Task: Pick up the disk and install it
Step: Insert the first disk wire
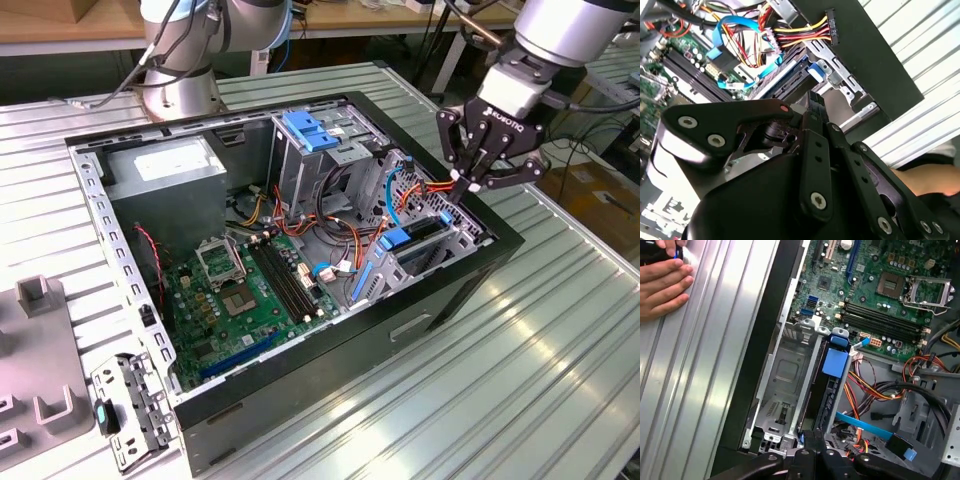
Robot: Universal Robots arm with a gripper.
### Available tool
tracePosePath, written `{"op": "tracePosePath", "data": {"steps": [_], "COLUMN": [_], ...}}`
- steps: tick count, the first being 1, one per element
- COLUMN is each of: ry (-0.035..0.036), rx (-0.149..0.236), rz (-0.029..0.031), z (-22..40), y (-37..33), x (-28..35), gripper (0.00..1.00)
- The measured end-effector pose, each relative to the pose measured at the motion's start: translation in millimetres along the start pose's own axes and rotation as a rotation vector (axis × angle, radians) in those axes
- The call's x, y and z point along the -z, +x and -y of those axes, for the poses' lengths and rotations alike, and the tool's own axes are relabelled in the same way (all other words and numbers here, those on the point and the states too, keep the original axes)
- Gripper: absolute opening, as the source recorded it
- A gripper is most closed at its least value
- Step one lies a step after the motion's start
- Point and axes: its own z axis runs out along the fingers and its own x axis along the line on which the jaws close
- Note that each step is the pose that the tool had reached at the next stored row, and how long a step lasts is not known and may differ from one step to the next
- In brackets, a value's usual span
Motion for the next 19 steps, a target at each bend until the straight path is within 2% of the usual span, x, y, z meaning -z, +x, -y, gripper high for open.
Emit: {"op": "tracePosePath", "data": {"steps": [2, 7, 9, 16, 19], "ry": [-0.0004, -0.0006, -0.0007, -0.0006, -0.001], "rx": [0.038, 0.074, 0.083, 0.104, 0.115], "rz": [-0.0003, -0.0006, -0.001, -0.0015, -0.0027], "z": [0.1, 2.0, 5.6, 26.9, 30.8], "y": [0.0, 0.2, 0.4, 4.1, 4.8], "x": [3.1, 4.9, 4.9, 2.5, 2.0], "gripper": [0.11, 0.11, 0.11, 0.11, 0.11]}}
